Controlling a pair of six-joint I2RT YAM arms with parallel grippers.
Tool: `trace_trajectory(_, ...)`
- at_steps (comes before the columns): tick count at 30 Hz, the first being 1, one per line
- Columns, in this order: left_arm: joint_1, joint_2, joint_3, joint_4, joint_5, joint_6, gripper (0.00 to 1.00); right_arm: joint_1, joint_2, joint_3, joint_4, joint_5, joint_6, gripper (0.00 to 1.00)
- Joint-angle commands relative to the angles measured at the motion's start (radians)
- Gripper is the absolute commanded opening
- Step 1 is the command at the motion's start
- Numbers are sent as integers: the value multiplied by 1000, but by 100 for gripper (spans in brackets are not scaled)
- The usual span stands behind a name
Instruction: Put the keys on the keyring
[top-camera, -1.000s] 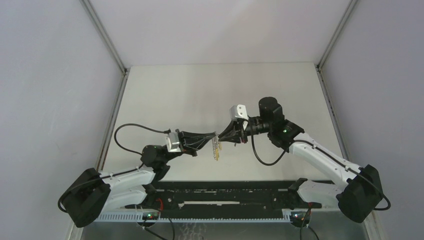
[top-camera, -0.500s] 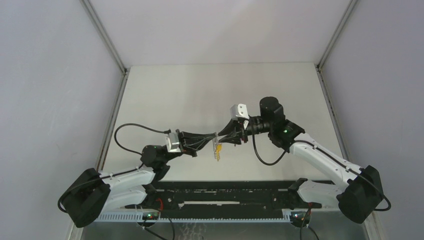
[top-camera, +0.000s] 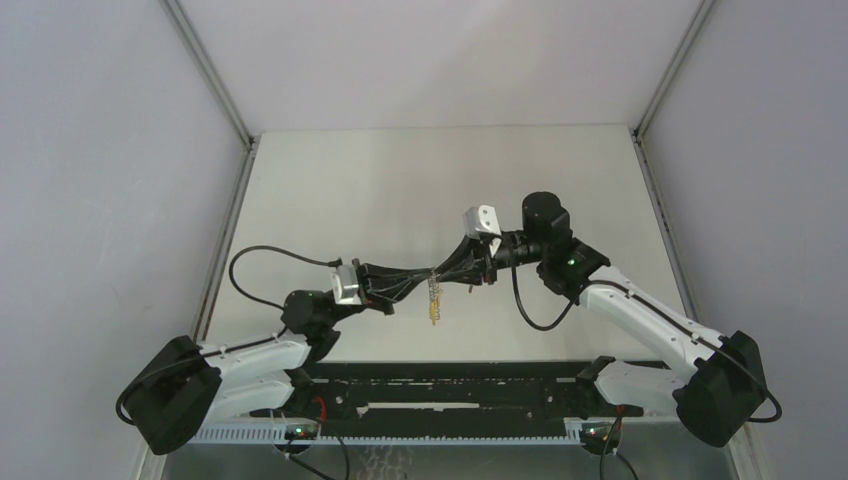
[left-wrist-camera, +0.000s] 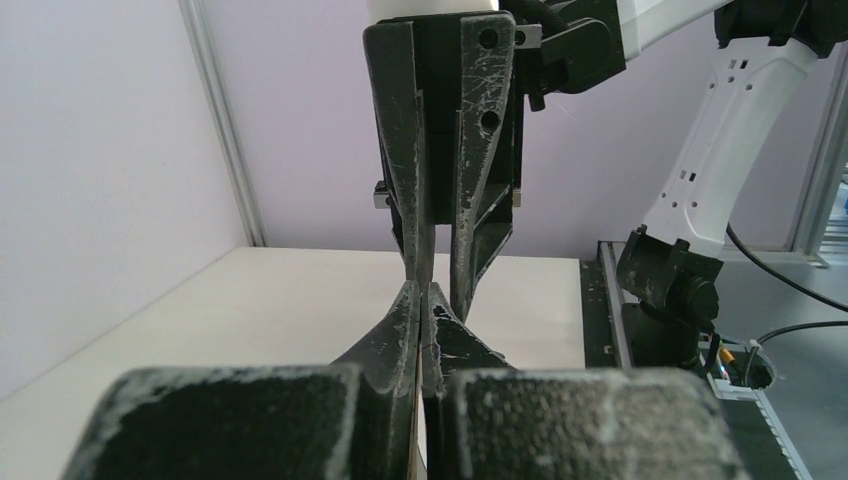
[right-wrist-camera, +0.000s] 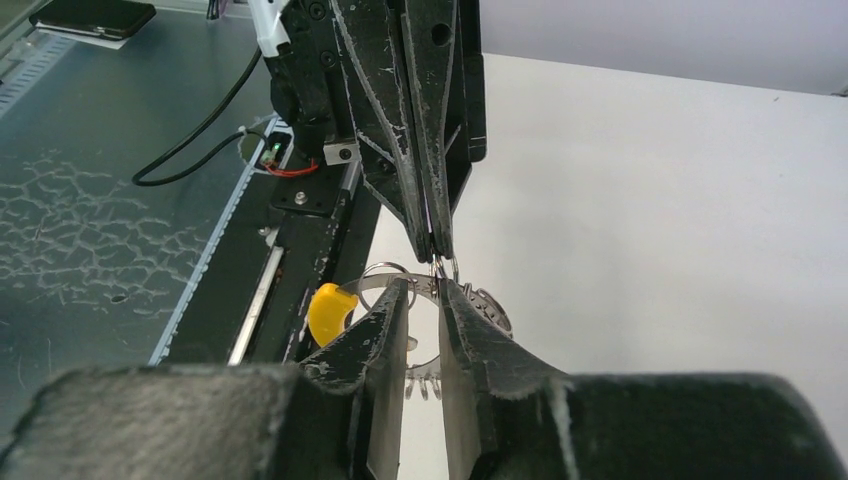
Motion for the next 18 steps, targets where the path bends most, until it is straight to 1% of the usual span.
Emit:
trace_trajectory(1, 5, -3, 65, 68, 7, -9, 0, 1, -5, 24, 60, -37, 29, 16)
trace_trajectory(7, 4, -8, 66, 68, 8, -10, 0, 4, 8, 25, 70, -40, 30, 13)
trace_trajectory(18, 3, -20, 63, 70, -1, -9, 0, 10, 17, 24, 60, -41, 26, 12)
